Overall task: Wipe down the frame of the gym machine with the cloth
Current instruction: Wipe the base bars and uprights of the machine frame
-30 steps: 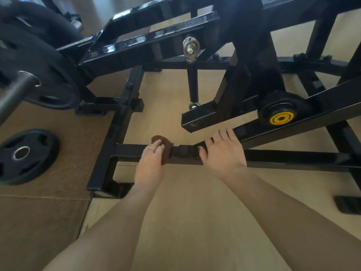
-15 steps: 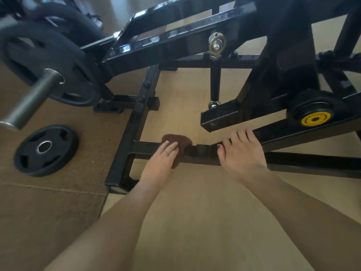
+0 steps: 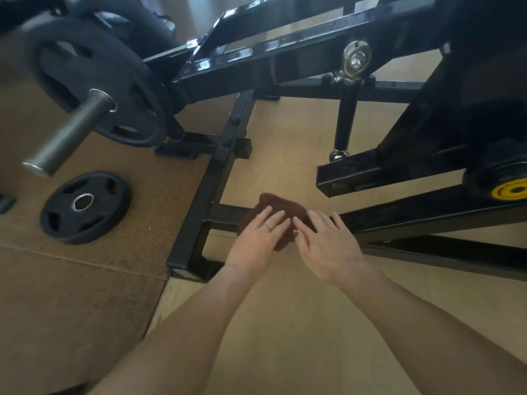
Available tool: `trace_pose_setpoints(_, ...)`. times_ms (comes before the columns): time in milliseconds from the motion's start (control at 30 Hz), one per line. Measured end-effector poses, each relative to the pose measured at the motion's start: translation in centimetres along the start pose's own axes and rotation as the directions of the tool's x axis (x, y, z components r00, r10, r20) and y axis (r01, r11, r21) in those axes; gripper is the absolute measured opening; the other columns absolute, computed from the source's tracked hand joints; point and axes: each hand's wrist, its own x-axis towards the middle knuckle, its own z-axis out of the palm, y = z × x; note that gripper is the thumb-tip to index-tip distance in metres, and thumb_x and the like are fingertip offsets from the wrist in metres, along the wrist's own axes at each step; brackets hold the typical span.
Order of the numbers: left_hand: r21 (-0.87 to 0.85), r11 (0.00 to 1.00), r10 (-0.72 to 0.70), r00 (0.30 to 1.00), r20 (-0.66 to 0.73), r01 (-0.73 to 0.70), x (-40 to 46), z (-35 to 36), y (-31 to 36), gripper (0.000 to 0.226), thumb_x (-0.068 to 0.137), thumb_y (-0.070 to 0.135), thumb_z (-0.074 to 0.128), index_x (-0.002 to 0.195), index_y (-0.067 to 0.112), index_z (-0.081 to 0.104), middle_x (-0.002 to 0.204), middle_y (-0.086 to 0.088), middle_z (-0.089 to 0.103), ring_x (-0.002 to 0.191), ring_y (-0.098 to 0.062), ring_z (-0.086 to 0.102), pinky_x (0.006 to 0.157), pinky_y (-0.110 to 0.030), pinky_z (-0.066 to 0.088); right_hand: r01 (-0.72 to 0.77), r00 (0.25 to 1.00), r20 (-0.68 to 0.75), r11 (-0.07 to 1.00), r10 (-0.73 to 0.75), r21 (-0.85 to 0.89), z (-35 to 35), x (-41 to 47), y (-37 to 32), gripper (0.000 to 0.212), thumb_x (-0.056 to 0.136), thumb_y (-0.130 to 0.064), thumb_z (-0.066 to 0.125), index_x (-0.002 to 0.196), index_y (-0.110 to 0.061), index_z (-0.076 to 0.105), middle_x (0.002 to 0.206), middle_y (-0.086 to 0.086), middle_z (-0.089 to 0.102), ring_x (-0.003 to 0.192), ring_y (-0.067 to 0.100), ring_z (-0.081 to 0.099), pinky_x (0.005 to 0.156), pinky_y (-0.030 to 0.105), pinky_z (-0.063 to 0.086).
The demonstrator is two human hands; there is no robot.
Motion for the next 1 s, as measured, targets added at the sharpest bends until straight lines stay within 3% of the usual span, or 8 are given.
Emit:
trace_pose_setpoints(233, -0.016, 0.929, -0.369, 0.928, -0.058, 0.369, -1.8, -2.7, -7.5, 0.076, 0.095, 0.000, 0.060, 0.159, 0.026, 0.028, 0.168, 0.006, 0.023, 0.157, -0.016, 0.006, 0.125, -0.040, 0.014, -0.014, 0.999, 0.041, 0.997, 0.017, -0.080, 0.4, 0.0, 0.0, 0.058, 0.109, -0.047, 0.011, 0.163, -0.027, 0.017, 0.172, 0.003, 0.012, 0.158, 0.020, 0.005, 0.129, 0.045, 0.000)
trace_pose_setpoints(333, -0.024, 0.935, -0.355, 0.931, -0.083, 0.355, -0.9, -2.1, -4.2, 0.077, 0.095, 0.002, 0.063, 0.159, 0.024, 0.027, 0.167, 0.004, 0.024, 0.157, -0.018, 0.005, 0.125, -0.043, 0.010, -0.011, 0.998, 0.060, 0.998, 0.015, -0.059, -0.1, 0.1, -0.2, 0.059, 0.109, -0.046, 0.012, 0.163, -0.025, 0.018, 0.171, 0.004, 0.013, 0.158, 0.022, 0.006, 0.129, 0.047, 0.001)
trace_pose_setpoints(433, 0.013, 0.985, -0.172, 0.985, -0.003, 0.172, -0.4, -1.0, -1.0, 0.078, 0.095, -0.002, 0.061, 0.160, 0.025, 0.026, 0.168, 0.005, 0.021, 0.157, -0.017, 0.001, 0.127, -0.050, 0.012, 0.007, 0.997, 0.076, 1.000, -0.006, -0.014, -0.6, 0.2, 0.1, 0.057, 0.109, -0.043, 0.013, 0.162, -0.024, 0.023, 0.170, 0.004, 0.016, 0.158, 0.021, 0.009, 0.129, 0.047, 0.003)
trace_pose_setpoints(533, 0.042, 0.995, -0.096, 0.994, 0.053, 0.094, -0.5, -1.2, -1.3, 0.079, 0.096, 0.003, 0.063, 0.161, 0.027, 0.024, 0.169, 0.006, 0.017, 0.157, -0.016, -0.001, 0.127, -0.048, 0.016, 0.025, 0.996, 0.091, 0.998, -0.020, -0.059, -0.4, 0.1, 0.4, 0.057, 0.109, -0.041, 0.014, 0.163, -0.024, 0.020, 0.171, 0.005, 0.015, 0.158, 0.021, 0.009, 0.129, 0.046, 0.003)
trace_pose_setpoints(600, 0.046, 0.985, -0.166, 0.985, 0.045, 0.164, -1.7, -1.9, -3.1, 0.079, 0.095, 0.008, 0.066, 0.160, 0.029, 0.026, 0.169, 0.008, 0.017, 0.157, -0.015, 0.000, 0.126, -0.044, 0.013, 0.022, 0.995, 0.095, 0.994, -0.012, -0.110, -0.5, 0.2, -0.1, 0.058, 0.108, -0.041, 0.015, 0.163, -0.021, 0.023, 0.168, 0.009, 0.020, 0.156, 0.025, 0.015, 0.129, 0.046, 0.005)
trace_pose_setpoints(733, -0.059, 0.879, -0.474, 0.880, -0.017, 0.473, -4.8, -3.7, -7.5, 0.074, 0.095, 0.000, 0.062, 0.157, 0.029, 0.033, 0.169, 0.012, 0.012, 0.157, -0.014, 0.001, 0.125, -0.040, 0.016, 0.061, 0.996, 0.080, 0.982, -0.047, -0.181, -0.5, 1.3, -1.6, 0.064, 0.107, -0.046, 0.016, 0.154, -0.009, 0.038, 0.156, 0.014, 0.040, 0.148, 0.031, 0.032, 0.128, 0.047, 0.011)
trace_pose_setpoints(867, -0.136, 0.843, -0.531, 0.845, -0.056, 0.521, -6.2, -3.5, -6.8, 0.067, 0.098, -0.004, 0.053, 0.156, 0.025, 0.037, 0.168, 0.011, 0.016, 0.157, -0.015, 0.003, 0.125, -0.038, 0.016, 0.093, 0.992, 0.108, 0.959, -0.066, -0.269, 0.7, 1.2, -1.7, 0.071, 0.106, -0.047, 0.017, 0.161, -0.002, 0.013, 0.167, 0.018, 0.020, 0.155, 0.035, 0.014, 0.129, 0.048, 0.006)
trace_pose_setpoints(1000, -0.144, 0.821, -0.565, 0.821, -0.079, 0.552, -9.1, -3.5, -6.4, 0.061, 0.099, 0.002, 0.052, 0.155, 0.023, 0.039, 0.166, 0.009, 0.023, 0.156, -0.016, 0.008, 0.125, -0.038, 0.017, 0.132, 0.990, 0.087, 0.947, -0.111, -0.292, 0.9, 1.1, -0.7, 0.070, 0.106, -0.045, 0.019, 0.162, -0.003, 0.010, 0.168, 0.015, 0.018, 0.157, 0.032, 0.012, 0.129, 0.045, 0.006)
